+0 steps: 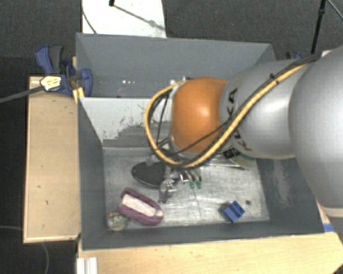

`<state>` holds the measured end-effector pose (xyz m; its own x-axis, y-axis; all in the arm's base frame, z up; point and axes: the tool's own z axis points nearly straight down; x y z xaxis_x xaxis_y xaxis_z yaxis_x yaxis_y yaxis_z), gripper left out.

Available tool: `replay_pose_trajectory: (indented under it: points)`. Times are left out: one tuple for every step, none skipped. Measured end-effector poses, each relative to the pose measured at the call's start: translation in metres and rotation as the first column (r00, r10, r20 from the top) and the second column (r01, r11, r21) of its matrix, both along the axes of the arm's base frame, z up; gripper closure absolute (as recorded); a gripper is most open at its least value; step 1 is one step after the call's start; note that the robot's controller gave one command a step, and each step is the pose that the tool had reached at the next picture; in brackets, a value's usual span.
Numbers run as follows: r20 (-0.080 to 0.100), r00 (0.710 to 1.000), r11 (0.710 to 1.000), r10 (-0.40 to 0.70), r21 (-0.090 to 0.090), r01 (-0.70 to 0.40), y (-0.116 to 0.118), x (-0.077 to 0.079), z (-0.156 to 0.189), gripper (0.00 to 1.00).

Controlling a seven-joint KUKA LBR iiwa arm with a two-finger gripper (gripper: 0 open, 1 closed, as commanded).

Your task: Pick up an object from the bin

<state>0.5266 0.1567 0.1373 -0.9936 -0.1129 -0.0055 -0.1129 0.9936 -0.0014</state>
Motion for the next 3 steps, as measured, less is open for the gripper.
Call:
replay_pose_trajectory:
  points:
    - [0.001, 0.995, 0.995, 0.104, 0.002, -0.104, -0.035, 0.035, -0.064, 0.0]
    - [0.003, 0.994, 0.994, 0.106, 0.002, -0.106, -0.033, 0.034, -0.061, 1.0]
    - [0.004, 0.994, 0.994, 0.108, 0.001, -0.108, -0.049, 0.043, 0.105, 1.0]
